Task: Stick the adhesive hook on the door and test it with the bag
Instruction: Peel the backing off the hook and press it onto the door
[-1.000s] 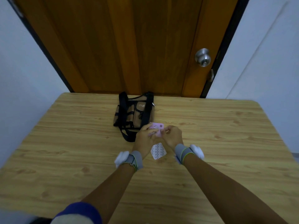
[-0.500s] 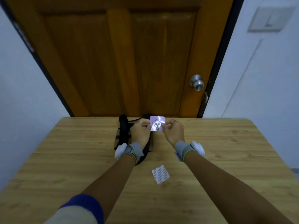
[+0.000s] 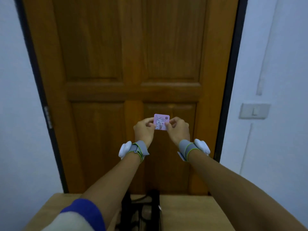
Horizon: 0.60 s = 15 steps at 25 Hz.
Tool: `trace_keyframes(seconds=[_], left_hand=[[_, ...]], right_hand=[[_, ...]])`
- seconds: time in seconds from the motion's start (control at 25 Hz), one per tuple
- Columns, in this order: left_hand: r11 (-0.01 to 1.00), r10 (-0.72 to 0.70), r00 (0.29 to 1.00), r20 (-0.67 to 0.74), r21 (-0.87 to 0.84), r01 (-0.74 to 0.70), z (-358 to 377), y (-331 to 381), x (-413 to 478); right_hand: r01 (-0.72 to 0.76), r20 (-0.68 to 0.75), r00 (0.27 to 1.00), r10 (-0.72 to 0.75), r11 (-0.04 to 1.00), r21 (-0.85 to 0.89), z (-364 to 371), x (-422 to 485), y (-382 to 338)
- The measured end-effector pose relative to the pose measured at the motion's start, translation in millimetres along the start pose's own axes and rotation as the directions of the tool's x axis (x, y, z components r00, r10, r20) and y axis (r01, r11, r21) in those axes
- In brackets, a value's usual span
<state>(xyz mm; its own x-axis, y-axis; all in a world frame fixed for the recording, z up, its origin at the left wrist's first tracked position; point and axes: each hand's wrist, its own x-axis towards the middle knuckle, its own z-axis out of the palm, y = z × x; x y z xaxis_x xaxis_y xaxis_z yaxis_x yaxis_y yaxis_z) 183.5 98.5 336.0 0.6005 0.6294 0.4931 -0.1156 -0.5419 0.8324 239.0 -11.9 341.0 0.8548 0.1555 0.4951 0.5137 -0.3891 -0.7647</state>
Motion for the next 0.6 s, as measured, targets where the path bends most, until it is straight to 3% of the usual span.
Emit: trace_keyframes(seconds=[0.24,0.6], left_hand=[[0.989,0.101,0.989,-0.104,-0.098,-0.112,-3.7,56.3,79.6],[0.966,0.063,0.983,-0.170,-0.239,-0.103,2.7,81.0,164.6]], right_hand=[[0.058,-0.191,0.980,-0.054,0.998,0.016,-9.8,78.5,-60.8],[0.154,-0.262,0.959,-0.109,0.976,0.155,-7.1,157.2,-97.0]])
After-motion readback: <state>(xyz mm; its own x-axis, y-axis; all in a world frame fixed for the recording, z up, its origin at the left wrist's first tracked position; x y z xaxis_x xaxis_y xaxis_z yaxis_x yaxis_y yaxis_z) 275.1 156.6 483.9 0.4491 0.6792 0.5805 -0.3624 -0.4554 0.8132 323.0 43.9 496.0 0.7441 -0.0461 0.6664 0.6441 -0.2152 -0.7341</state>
